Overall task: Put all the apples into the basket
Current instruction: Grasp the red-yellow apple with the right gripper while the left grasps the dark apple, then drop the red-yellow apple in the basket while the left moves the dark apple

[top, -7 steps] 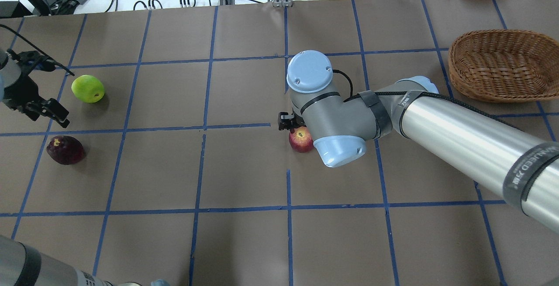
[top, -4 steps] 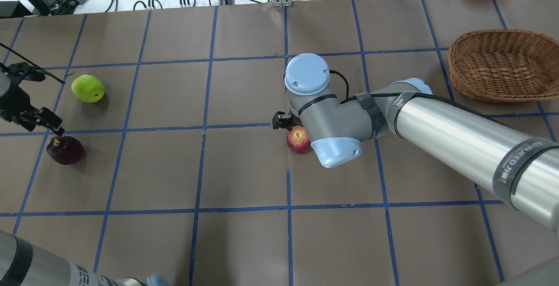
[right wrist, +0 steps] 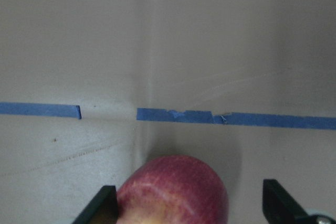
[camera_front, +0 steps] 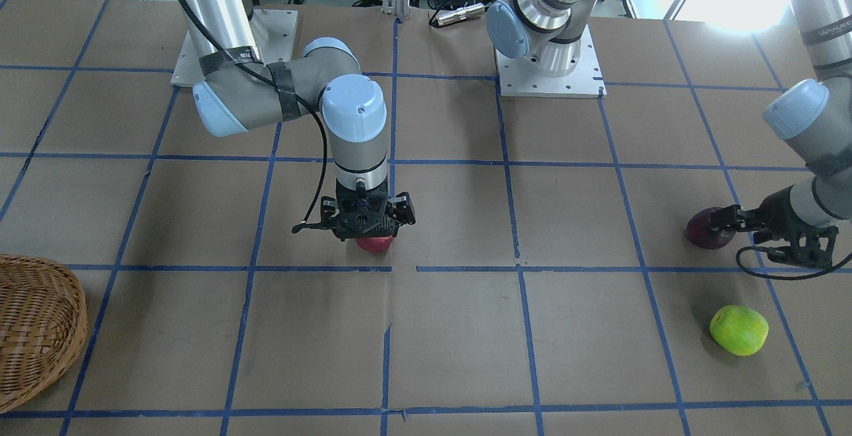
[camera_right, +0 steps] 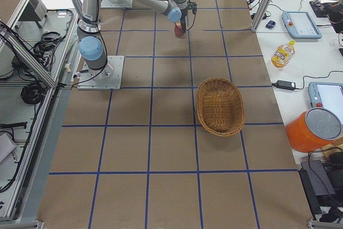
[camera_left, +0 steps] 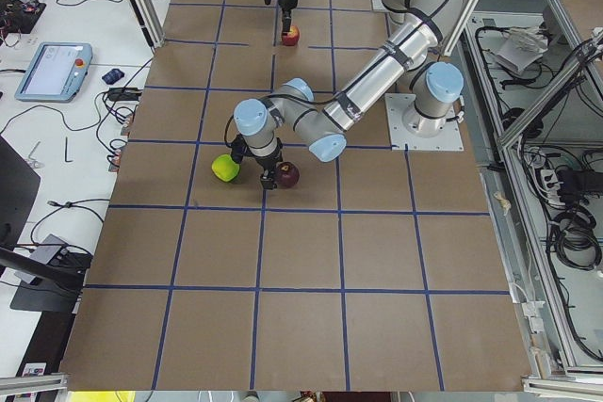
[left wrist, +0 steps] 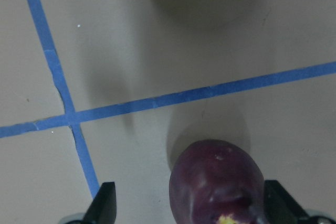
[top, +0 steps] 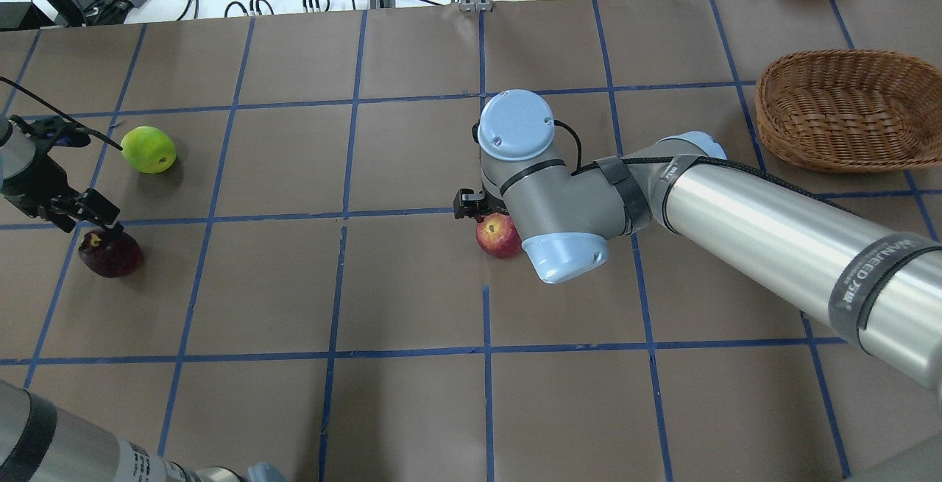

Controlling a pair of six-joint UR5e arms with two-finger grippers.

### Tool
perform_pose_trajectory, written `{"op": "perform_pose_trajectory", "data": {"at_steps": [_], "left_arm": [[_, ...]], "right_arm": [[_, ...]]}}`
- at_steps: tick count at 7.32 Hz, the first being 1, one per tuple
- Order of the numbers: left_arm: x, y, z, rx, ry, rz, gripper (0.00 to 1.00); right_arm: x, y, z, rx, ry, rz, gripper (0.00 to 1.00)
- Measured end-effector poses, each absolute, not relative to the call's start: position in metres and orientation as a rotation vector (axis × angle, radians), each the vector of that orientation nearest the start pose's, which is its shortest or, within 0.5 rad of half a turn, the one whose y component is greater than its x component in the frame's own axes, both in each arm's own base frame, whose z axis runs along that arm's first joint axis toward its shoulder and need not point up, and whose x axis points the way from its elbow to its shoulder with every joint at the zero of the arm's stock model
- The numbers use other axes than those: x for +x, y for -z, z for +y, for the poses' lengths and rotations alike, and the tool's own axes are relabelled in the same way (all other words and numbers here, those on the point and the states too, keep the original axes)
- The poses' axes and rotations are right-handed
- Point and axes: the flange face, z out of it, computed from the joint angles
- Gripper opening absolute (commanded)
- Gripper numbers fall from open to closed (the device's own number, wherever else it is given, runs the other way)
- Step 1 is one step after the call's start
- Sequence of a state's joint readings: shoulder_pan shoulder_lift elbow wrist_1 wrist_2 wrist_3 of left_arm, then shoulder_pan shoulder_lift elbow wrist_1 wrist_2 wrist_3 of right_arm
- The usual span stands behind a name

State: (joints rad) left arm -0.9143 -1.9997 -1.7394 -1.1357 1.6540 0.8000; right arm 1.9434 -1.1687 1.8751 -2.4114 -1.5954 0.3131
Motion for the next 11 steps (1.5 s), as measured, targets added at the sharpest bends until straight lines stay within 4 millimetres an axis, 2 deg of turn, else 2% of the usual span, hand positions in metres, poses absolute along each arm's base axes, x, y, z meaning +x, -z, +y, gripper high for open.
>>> {"op": "perform_pose_trajectory", "data": {"at_steps": [6, 7, 8, 9, 10, 11], "left_arm": [[0.246, -0.188, -0.518, 0.18, -0.374, 3.202, 1.0], [0.244, -0.186, -0.515, 0.176, -0.382, 3.205, 0.94], [0.243, -0.188, -0.513, 0.181, -0.38, 3.205, 0.38], [0.242, -0.191, -0.512, 0.205, -0.377, 3.202, 0.05], [0.238, -0.195, -0.512, 0.257, -0.374, 3.197, 0.0], [0.229, -0.204, -0.516, 0.319, -0.357, 3.186, 0.0]], "right_arm": [[0.346, -0.198, -0.482, -0.118, 0.159, 3.073, 1.0], [0.349, -0.194, -0.482, -0.124, 0.157, 3.061, 1.0], [0.349, -0.192, -0.482, -0.129, 0.155, 3.059, 0.68], [0.349, -0.19, -0.482, -0.134, 0.155, 3.063, 0.34], [0.349, -0.191, -0.482, -0.137, 0.162, 3.07, 0.18], [0.347, -0.193, -0.483, -0.138, 0.178, 3.087, 0.1]]}}
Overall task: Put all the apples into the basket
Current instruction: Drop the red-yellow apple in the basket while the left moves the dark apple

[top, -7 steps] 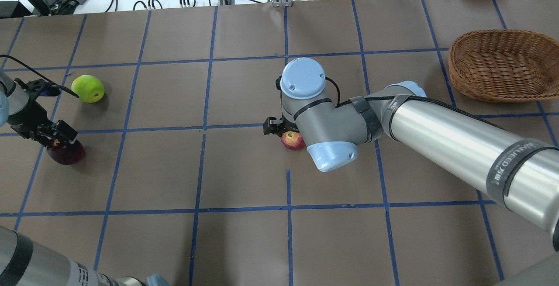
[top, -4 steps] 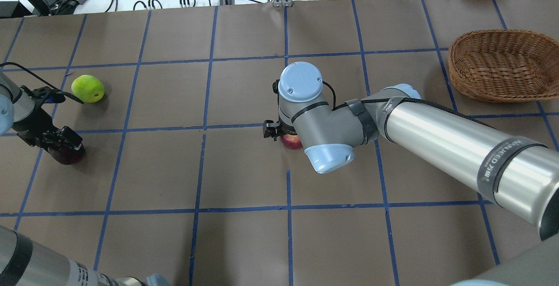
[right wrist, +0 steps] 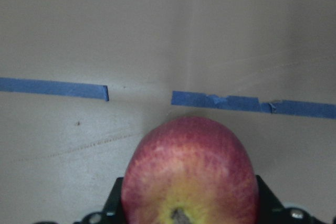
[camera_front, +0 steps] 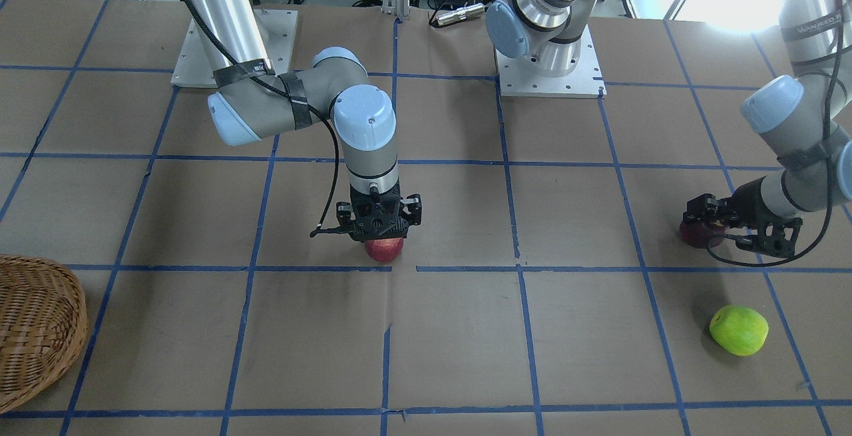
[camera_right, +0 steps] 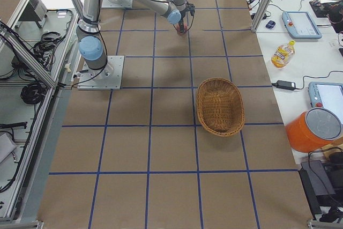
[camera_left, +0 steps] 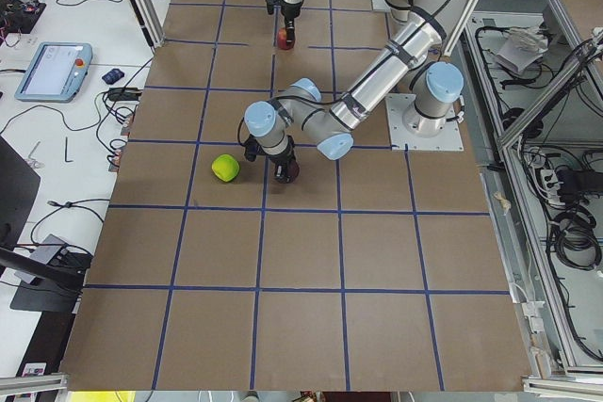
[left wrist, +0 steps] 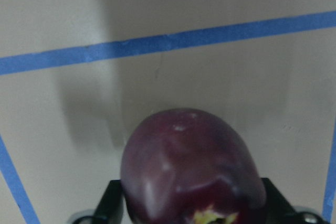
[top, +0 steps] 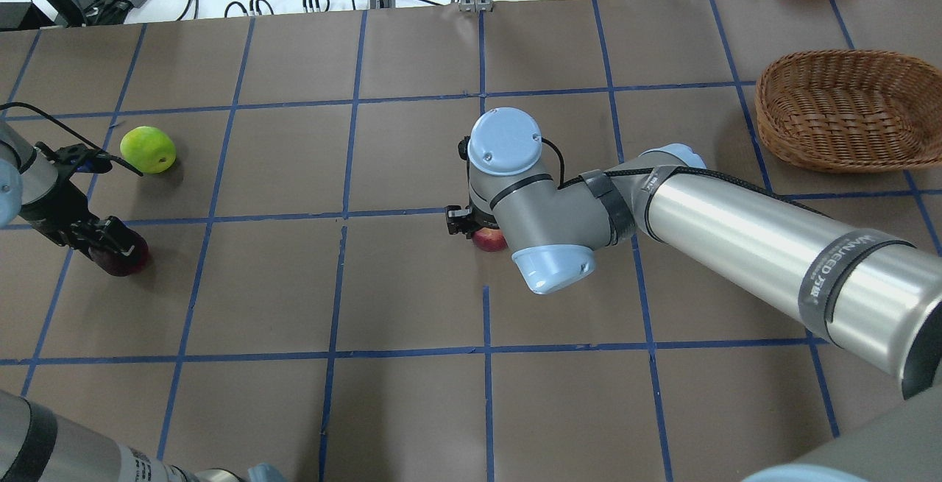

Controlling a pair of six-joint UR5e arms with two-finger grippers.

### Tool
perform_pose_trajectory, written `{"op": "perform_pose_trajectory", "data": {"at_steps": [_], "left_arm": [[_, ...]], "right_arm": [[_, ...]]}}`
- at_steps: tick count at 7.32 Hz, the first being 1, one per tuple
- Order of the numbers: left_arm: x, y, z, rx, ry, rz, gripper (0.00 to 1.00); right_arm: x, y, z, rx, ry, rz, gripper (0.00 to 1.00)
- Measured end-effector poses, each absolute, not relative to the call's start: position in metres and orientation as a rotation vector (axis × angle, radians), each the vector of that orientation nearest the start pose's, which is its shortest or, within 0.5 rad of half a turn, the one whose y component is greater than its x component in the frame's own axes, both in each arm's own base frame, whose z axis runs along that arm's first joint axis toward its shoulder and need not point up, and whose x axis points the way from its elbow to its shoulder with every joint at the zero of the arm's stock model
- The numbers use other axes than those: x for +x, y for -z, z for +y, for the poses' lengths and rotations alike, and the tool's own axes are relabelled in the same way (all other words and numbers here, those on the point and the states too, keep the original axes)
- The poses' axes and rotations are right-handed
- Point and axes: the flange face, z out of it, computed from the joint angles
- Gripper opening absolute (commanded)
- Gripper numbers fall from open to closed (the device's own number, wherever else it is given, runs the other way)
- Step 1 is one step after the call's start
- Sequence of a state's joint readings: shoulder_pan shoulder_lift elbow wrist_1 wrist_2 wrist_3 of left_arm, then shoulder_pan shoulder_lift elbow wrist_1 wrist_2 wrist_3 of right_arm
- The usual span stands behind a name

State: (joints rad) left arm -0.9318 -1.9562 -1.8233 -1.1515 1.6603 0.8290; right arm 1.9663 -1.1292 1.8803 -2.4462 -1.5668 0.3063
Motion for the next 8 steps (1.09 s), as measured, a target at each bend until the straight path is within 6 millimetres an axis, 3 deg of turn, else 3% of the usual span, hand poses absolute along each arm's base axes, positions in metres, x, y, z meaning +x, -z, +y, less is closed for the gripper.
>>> {"op": "perform_pose_trajectory", "data": {"at_steps": [1, 2, 3, 4, 6, 8], "left_arm": [[0.212, -0.222, -0.523, 0.377, -0.33, 3.167, 0.0], [0.183, -0.25, -0.533, 0.447, -0.289, 3.146, 0.0], [0.14, -0.281, -0.546, 0.54, -0.23, 3.134, 0.0], [0.085, -0.302, -0.557, 0.639, -0.173, 3.14, 0.0], [-0.054, -0.312, -0.565, 0.655, -0.134, 3.175, 0.0], [-0.217, -0.302, -0.538, 0.441, -0.141, 3.246, 0.0]], "right_arm": [[0.343, -0.201, -0.486, -0.131, 0.211, 3.104, 0.1], [0.333, -0.218, -0.492, -0.111, 0.246, 3.108, 0.1], [0.309, -0.24, -0.503, -0.074, 0.269, 3.109, 0.1], [0.265, -0.261, -0.52, -0.034, 0.272, 3.119, 0.02], [0.142, -0.297, -0.55, 0.042, 0.218, 3.155, 0.0], [0.009, -0.313, -0.568, 0.041, 0.177, 3.173, 0.0]]}}
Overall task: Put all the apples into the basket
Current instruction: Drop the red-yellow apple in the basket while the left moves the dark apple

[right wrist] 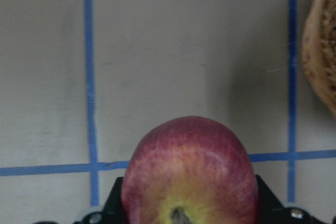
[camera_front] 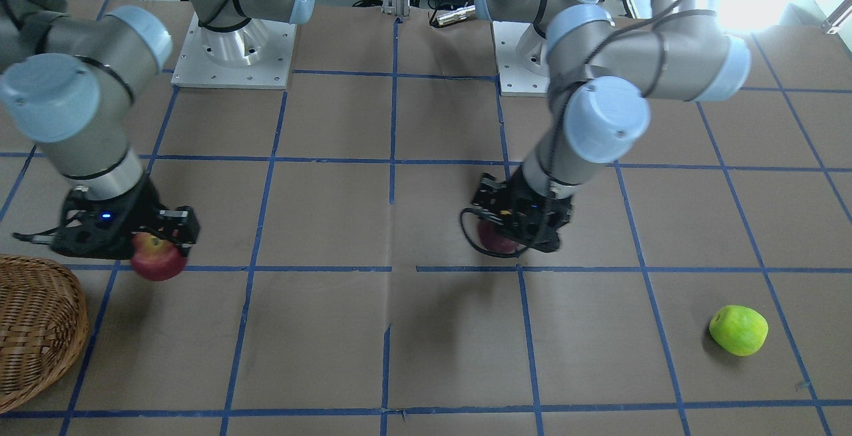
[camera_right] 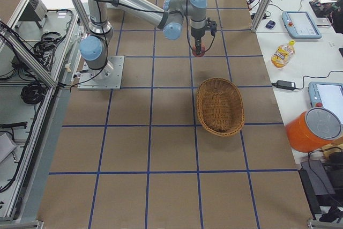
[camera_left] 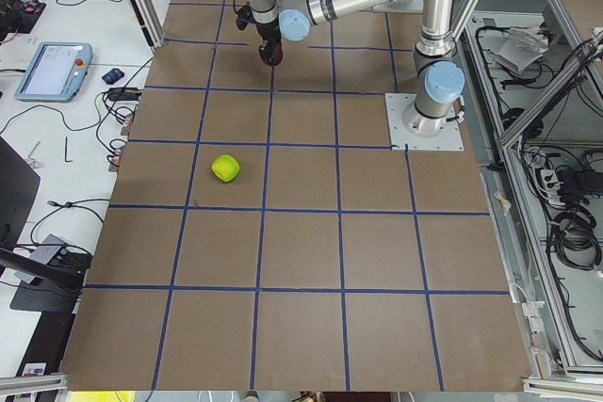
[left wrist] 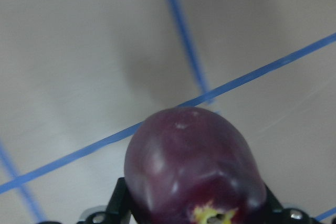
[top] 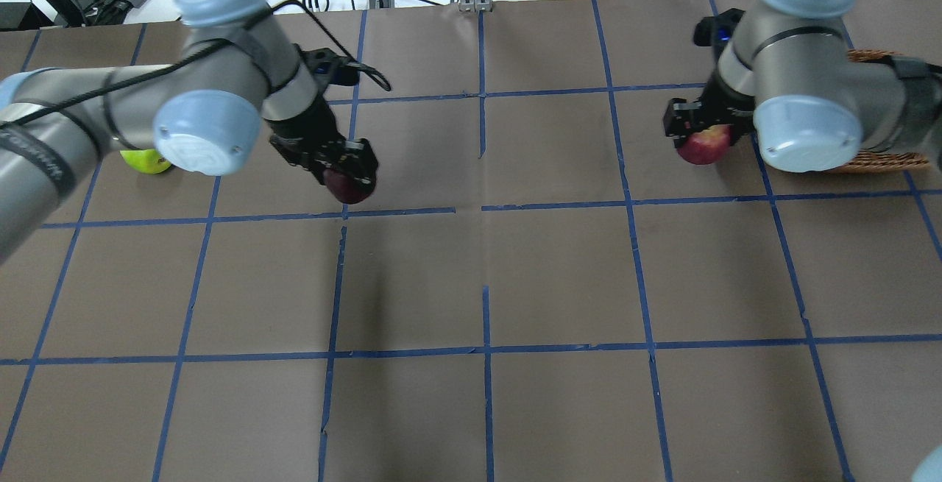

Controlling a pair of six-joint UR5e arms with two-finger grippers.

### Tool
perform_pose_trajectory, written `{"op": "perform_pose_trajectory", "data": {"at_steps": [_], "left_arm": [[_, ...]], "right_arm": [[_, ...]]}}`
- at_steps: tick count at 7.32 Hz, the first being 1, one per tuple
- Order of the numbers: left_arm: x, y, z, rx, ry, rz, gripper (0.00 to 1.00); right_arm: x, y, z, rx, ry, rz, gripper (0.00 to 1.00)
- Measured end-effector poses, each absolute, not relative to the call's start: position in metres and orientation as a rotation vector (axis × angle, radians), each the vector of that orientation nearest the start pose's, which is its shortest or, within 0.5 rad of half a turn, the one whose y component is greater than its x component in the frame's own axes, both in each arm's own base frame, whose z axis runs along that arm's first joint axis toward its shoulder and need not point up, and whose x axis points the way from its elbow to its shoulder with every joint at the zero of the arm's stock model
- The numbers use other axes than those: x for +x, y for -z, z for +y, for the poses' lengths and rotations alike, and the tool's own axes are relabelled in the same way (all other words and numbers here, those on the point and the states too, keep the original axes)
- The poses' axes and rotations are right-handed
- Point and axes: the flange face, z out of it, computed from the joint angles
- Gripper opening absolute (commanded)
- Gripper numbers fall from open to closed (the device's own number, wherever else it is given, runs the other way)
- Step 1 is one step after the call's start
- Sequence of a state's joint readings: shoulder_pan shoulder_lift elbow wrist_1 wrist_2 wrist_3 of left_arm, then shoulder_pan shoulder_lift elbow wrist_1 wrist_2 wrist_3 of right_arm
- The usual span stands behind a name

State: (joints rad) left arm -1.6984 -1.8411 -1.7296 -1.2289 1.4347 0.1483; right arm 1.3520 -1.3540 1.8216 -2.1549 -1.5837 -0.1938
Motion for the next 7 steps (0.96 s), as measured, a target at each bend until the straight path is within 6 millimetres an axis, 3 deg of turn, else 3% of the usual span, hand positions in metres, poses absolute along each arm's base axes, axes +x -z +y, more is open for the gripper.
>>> {"op": "perform_pose_trajectory", "data": {"at_steps": [1, 2, 3, 4, 5, 6, 7], "left_arm": [[-0.29, -0.293, -0.516, 0.321, -0.101, 3.275, 0.0], [-0.35, -0.28, -0.493, 0.283, -0.061, 3.302, 0.0], [-0.391, -0.263, -0.471, 0.281, -0.057, 3.306, 0.2], [-0.415, -0.245, -0.455, 0.267, -0.065, 3.299, 0.58], [-0.425, -0.233, -0.451, 0.256, -0.048, 3.297, 0.92], [-0.43, -0.221, -0.451, 0.248, -0.036, 3.293, 1.0], [-0.432, -0.213, -0.455, 0.244, -0.017, 3.291, 1.0]], "right_arm": [[-0.05, -0.313, -0.577, 0.004, 0.178, 3.151, 0.0], [-0.108, -0.305, -0.592, -0.084, 0.185, 3.126, 0.0], [-0.164, -0.295, -0.611, -0.189, 0.19, 3.113, 0.0], [-0.215, -0.288, -0.632, -0.27, 0.184, 3.092, 0.0], [-0.254, -0.287, -0.65, -0.31, 0.164, 3.07, 0.0], [-0.286, -0.285, -0.659, -0.309, 0.153, 3.064, 0.0], [-0.31, -0.279, -0.661, -0.302, 0.16, 3.07, 0.06]]}}
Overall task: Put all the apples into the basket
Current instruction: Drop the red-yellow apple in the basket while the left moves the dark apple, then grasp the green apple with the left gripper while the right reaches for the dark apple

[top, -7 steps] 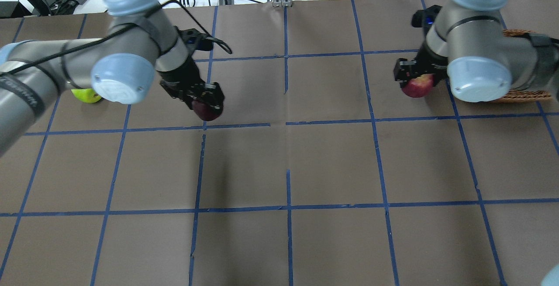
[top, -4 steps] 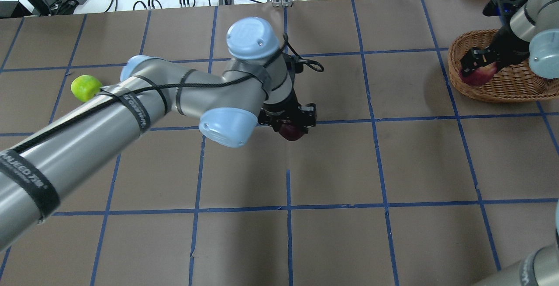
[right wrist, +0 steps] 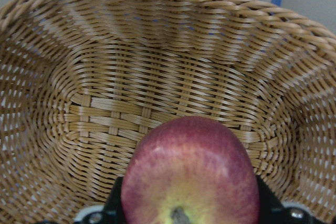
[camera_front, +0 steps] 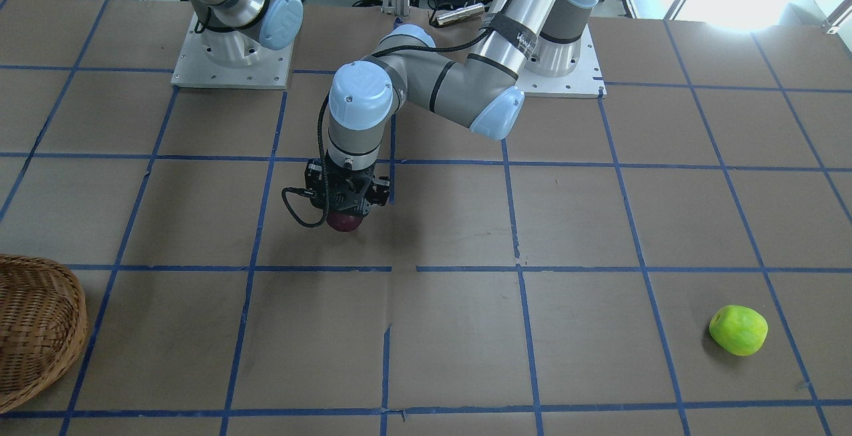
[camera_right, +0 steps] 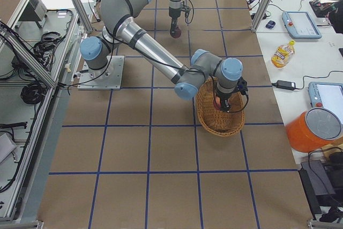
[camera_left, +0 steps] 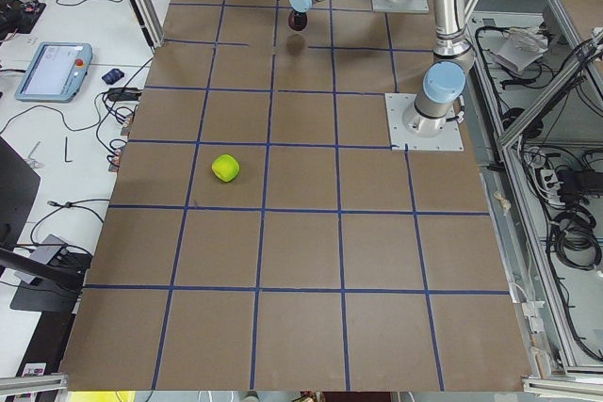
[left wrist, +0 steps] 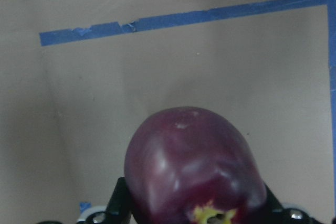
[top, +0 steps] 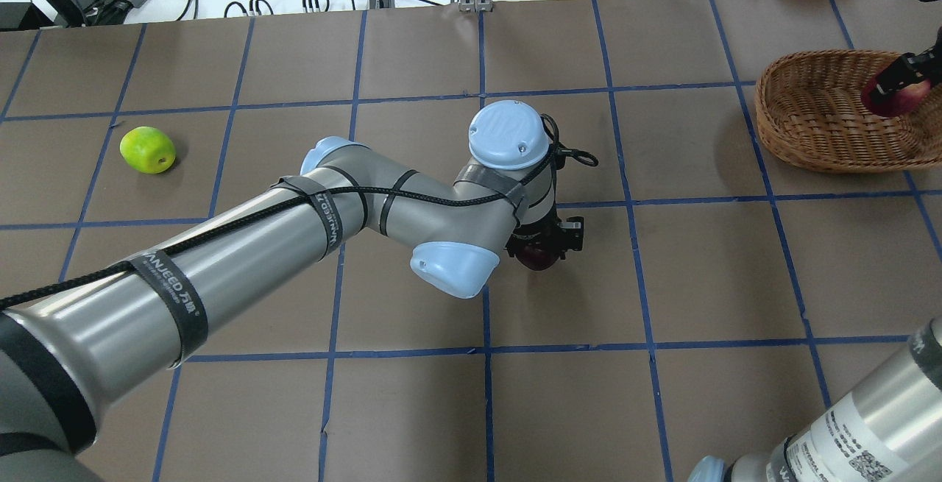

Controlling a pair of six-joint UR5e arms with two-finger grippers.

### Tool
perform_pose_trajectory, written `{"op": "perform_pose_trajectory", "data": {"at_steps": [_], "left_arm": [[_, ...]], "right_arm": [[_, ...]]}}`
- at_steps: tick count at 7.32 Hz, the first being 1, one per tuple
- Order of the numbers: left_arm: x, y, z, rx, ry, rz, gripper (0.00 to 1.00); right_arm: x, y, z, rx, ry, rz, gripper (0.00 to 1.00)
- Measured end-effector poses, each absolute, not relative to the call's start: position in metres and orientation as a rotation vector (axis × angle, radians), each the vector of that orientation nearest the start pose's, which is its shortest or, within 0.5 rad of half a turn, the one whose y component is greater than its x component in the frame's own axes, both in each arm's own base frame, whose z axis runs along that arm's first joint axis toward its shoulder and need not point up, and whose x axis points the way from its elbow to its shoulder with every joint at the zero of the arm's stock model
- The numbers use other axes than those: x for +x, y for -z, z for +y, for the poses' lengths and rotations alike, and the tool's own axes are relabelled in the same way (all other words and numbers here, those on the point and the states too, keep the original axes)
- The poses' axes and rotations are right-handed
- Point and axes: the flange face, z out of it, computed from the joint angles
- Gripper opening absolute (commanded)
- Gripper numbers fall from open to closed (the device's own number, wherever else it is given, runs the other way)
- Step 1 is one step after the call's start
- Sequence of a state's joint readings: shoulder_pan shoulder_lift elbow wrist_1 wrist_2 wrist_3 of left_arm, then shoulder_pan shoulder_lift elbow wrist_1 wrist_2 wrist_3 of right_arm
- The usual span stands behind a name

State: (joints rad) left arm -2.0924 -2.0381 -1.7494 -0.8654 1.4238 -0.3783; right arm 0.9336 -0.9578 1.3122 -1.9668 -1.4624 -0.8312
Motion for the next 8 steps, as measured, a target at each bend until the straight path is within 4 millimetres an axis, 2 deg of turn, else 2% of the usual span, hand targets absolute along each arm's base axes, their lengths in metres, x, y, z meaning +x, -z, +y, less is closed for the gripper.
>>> {"op": "perform_pose_trajectory", "data": {"at_steps": [2, 3, 4, 5, 6, 7, 8], "left_arm": [[-0.424, -0.229, -0.467, 0.222, 0.042, 3.302, 1.0], [-0.406, -0.243, -0.476, 0.178, 0.033, 3.302, 1.0], [-0.381, -0.263, -0.485, 0.135, 0.01, 3.296, 1.0], [-0.346, -0.283, -0.498, 0.115, -0.015, 3.286, 1.0], [-0.294, -0.3, -0.516, 0.14, -0.05, 3.254, 1.0], [-0.23, -0.316, -0.533, 0.199, -0.065, 3.195, 1.0], [-0.155, -0.329, -0.551, 0.256, -0.058, 3.122, 1.0]], "right_arm": [[-0.333, -0.266, -0.666, -0.349, 0.21, 3.083, 0.75], [-0.336, -0.267, -0.668, -0.359, 0.25, 3.083, 0.78], [-0.336, -0.267, -0.668, -0.365, 0.272, 3.07, 1.0], [-0.334, -0.268, -0.667, -0.372, 0.255, 3.051, 1.0], [-0.331, -0.273, -0.664, -0.384, 0.234, 3.036, 1.0], [-0.328, -0.28, -0.662, -0.394, 0.228, 3.034, 1.0], [-0.325, -0.286, -0.661, -0.411, 0.231, 3.032, 1.0]]}}
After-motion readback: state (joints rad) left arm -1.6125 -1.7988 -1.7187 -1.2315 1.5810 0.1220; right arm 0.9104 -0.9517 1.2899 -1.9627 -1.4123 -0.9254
